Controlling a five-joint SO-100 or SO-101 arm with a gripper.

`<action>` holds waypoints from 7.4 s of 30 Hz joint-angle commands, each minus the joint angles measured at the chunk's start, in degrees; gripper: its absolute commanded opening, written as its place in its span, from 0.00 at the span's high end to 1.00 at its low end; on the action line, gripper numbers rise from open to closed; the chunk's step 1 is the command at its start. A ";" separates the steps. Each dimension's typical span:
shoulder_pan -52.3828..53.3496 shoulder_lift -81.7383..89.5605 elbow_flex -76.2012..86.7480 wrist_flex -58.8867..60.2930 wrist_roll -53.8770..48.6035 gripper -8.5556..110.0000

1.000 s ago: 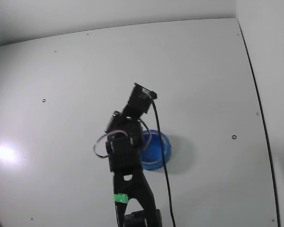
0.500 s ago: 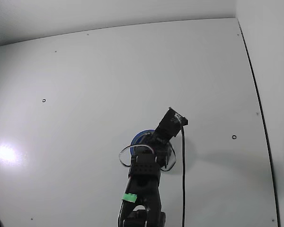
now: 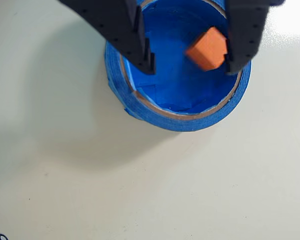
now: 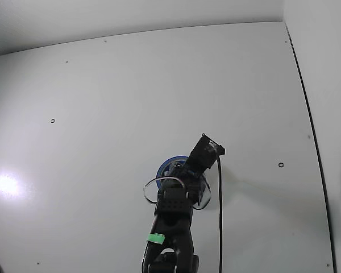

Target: Grasp a block and put it in the bin.

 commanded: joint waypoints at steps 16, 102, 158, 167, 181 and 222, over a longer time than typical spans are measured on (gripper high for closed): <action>1.14 39.90 -0.97 -0.62 25.40 0.93; -3.87 58.54 27.33 38.50 37.18 0.92; -3.87 58.54 27.33 38.50 37.27 0.92; -3.87 58.54 27.33 38.50 37.27 0.92; -3.87 58.54 27.33 38.50 37.27 0.92; -3.87 58.54 27.33 38.50 37.27 0.92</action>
